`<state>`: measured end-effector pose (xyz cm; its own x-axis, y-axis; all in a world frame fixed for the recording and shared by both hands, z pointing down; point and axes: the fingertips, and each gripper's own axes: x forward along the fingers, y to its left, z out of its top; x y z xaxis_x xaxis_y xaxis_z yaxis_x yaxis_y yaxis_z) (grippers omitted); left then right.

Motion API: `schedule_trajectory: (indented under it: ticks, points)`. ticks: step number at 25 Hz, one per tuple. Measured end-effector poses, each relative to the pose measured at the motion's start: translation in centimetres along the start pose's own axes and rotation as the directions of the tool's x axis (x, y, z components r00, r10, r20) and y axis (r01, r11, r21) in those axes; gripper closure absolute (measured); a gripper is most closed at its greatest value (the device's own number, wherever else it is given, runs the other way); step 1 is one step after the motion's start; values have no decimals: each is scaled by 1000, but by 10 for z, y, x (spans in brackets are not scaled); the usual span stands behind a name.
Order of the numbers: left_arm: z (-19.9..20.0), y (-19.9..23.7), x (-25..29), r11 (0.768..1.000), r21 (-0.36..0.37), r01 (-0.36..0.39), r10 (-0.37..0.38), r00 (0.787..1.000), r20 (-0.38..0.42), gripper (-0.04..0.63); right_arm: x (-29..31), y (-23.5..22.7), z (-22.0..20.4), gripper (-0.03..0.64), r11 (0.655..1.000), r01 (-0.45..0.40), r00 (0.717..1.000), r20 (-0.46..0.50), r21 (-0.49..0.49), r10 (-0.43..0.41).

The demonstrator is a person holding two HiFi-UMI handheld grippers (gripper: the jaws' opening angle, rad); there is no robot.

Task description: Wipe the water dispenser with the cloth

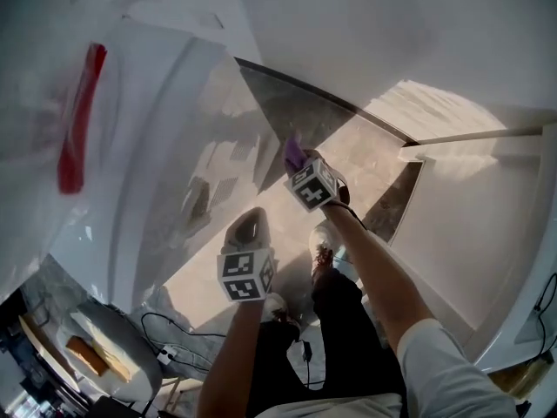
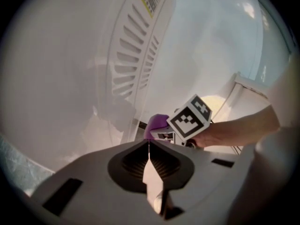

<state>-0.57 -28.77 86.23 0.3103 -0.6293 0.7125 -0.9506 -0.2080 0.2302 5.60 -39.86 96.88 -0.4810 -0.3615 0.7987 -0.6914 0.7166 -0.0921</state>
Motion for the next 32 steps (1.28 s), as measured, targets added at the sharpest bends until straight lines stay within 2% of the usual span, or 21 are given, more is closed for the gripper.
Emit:
schedule_trajectory:
  ticks: [7,12,15,21,28,32]
  points:
    - [-25,25,28,1000,-5,-21,21,1000,21,578,54,-2,24,560,998,-54,995,83,-24,56]
    - [-55,31,8,1000,1,-26,26,999,48,578,60,19,26,561,996,9,995,102,-93,1]
    - [-77,37,-14,1000,-14,-24,25,999,43,578,59,58,16,561,986,-14,996,80,-164,27]
    - [-100,63,-74,999,-20,-44,45,996,72,578,46,160,-12,561,948,-117,991,27,-297,131]
    - [-115,110,-149,994,-40,-101,105,990,95,578,26,225,-12,560,949,-121,992,-1,-291,126]
    - [-113,118,-196,991,-37,-131,134,985,111,578,-6,261,1,561,959,-129,988,51,-253,146]
